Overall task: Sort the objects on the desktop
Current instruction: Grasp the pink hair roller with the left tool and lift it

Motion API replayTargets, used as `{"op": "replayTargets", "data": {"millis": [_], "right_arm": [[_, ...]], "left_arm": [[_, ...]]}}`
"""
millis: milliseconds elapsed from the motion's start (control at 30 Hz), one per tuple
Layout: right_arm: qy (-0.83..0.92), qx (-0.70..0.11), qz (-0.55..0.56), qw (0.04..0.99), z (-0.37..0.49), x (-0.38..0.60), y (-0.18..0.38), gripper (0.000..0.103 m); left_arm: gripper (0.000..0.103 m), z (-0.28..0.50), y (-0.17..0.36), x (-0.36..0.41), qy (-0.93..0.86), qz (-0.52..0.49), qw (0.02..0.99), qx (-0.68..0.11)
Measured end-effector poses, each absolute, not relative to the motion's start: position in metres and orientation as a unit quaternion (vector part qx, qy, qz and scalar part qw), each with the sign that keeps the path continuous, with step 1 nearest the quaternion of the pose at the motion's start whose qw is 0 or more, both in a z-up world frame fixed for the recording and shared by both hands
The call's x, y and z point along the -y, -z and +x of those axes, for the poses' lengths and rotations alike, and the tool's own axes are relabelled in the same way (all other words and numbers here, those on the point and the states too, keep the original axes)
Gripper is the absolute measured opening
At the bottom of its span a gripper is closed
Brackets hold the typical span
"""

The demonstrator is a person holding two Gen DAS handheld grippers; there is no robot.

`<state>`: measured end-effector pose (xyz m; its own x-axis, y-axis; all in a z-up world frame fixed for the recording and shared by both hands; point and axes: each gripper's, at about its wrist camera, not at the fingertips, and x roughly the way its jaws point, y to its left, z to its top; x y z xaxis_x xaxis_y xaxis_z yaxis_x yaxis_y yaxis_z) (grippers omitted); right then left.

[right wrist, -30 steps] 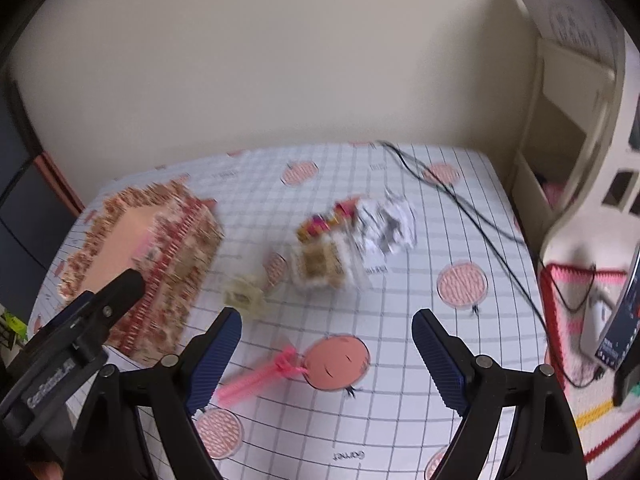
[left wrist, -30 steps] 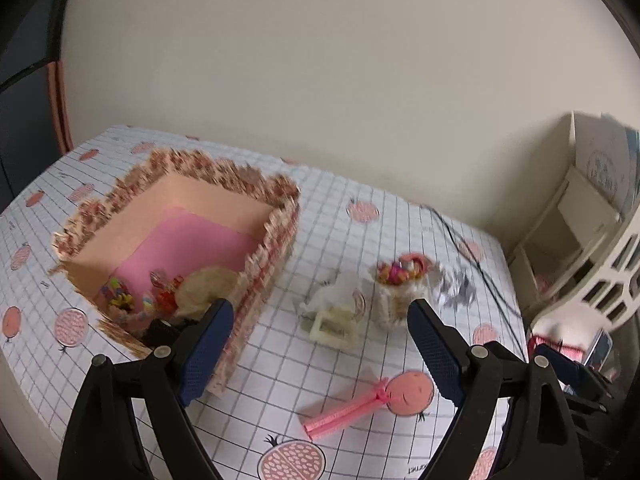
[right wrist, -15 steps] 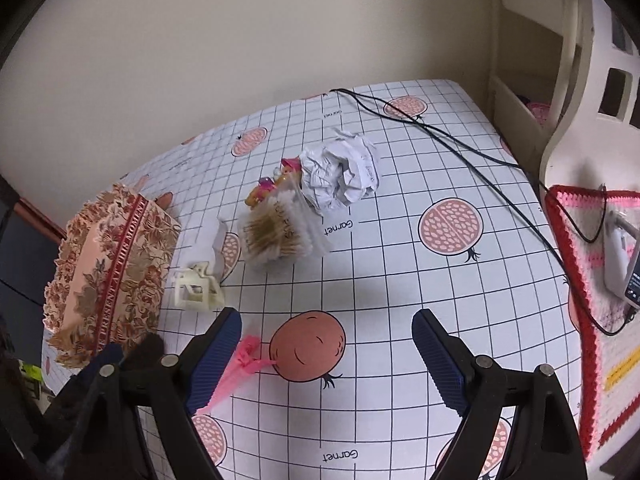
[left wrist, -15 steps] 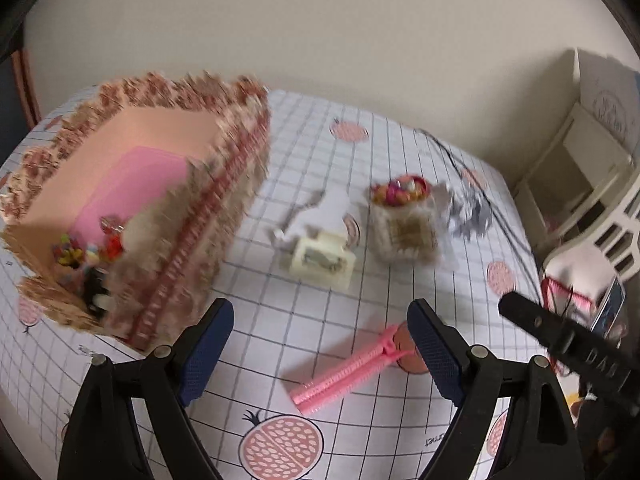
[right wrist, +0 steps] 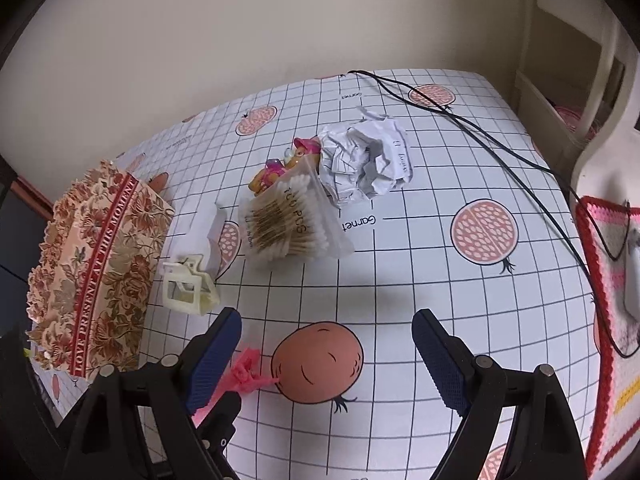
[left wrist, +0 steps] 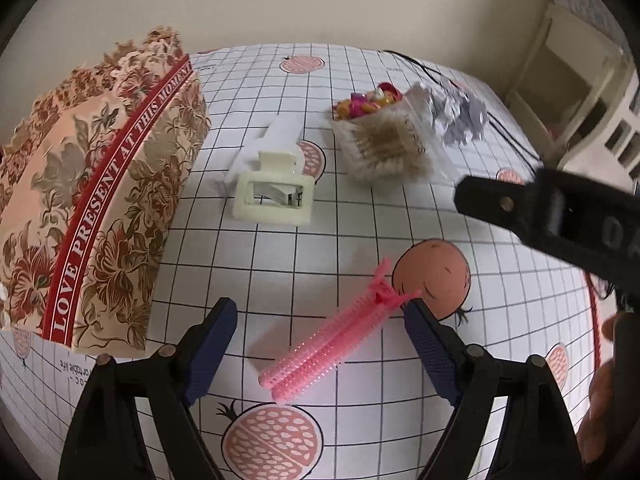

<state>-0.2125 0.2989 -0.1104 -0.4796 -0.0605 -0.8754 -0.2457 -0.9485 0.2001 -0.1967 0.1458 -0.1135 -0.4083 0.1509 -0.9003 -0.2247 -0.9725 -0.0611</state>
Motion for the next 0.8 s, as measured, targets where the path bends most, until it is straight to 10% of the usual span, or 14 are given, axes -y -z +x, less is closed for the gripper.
{"op": "replayTargets", "data": {"millis": [800], "right_arm": [[-0.854,-0.112,-0.507,0.026,-0.268,-0.291,0.114,0.089]], "left_arm": [[0.038,-0.207,0.132,-0.148,-0.825,-0.548,0.125,-0.065]]}}
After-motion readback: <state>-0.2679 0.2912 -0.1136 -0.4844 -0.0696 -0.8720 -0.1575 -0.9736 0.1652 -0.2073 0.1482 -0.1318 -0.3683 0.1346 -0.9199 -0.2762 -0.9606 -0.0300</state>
